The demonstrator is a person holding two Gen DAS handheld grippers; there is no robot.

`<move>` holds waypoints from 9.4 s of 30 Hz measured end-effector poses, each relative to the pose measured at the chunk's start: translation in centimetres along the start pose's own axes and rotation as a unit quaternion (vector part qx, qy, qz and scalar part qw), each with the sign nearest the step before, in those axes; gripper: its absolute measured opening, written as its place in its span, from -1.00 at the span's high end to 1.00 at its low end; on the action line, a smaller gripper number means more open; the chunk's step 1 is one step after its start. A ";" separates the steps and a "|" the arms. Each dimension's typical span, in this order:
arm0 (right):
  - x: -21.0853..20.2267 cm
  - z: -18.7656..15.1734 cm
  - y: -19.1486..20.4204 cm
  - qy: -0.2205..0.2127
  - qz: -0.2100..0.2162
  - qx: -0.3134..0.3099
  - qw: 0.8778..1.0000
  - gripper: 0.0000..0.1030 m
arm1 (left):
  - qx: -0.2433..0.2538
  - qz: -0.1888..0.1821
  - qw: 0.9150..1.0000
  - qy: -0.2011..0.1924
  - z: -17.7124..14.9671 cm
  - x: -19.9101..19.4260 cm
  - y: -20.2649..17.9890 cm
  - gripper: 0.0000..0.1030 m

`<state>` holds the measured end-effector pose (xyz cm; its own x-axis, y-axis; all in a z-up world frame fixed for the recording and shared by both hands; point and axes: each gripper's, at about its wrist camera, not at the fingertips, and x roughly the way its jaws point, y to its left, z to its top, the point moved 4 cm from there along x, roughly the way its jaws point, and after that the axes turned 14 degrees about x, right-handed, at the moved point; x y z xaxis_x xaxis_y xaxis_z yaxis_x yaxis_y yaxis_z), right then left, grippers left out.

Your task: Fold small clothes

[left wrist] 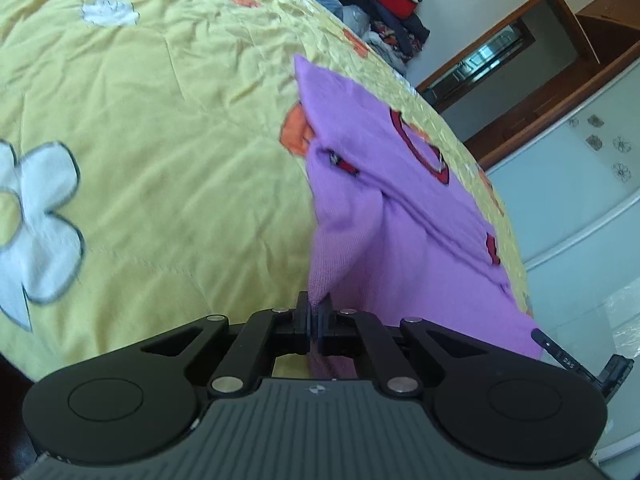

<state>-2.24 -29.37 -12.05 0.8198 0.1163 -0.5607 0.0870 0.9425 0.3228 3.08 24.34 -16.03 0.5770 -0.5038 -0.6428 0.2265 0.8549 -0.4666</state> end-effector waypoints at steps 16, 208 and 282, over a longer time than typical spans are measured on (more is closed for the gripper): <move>0.3 -4.2 -2.4 0.068 0.096 0.136 0.984 0.08 | 0.029 -0.064 0.997 0.025 -1.3 2.1 -3.1 0.17; -7.5 -5.8 0.2 0.008 0.145 -0.024 0.989 -0.99 | -0.087 -0.165 0.980 -0.073 -5.1 -2.9 -0.3 0.93; 5.4 7.3 -3.5 -0.009 0.088 0.018 0.996 -0.74 | 0.014 -0.065 0.998 -0.016 10.1 3.0 1.3 -0.21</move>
<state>6.03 -34.31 -10.59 0.8343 0.2725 -0.4792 -0.0389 0.8962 0.4419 13.07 25.19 -12.45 0.5654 -0.6069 -0.5586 0.3230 0.7860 -0.5271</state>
